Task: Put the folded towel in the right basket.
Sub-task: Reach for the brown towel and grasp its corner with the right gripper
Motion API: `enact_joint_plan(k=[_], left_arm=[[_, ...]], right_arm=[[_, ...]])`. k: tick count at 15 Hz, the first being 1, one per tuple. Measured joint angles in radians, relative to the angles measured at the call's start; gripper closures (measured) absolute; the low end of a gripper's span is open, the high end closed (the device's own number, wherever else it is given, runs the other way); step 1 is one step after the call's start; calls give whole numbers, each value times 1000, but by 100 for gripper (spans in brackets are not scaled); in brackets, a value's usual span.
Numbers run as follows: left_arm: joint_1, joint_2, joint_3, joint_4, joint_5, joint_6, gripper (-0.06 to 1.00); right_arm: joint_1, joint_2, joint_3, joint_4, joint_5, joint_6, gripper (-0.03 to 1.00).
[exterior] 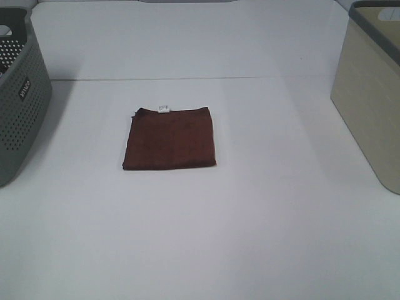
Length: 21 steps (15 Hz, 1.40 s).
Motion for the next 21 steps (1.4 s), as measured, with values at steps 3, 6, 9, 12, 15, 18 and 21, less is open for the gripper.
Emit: enact_joint_plan(k=[3, 6, 9, 12, 15, 18, 21], left_arm=[[0, 0, 0, 0, 0, 0, 6], [0, 0, 0, 0, 0, 0, 6], [0, 0, 0, 0, 0, 0, 6], [0, 0, 0, 0, 0, 0, 6], [0, 0, 0, 0, 0, 0, 6], [0, 0, 0, 0, 0, 0, 6], [0, 0, 0, 0, 0, 0, 6]], right_arm=[[0, 0, 0, 0, 0, 0, 10], [0, 0, 0, 0, 0, 0, 10], [0, 0, 0, 0, 0, 0, 10], [0, 0, 0, 0, 0, 0, 10], [0, 0, 0, 0, 0, 0, 10], [0, 0, 0, 0, 0, 0, 10], [0, 0, 0, 0, 0, 0, 10]])
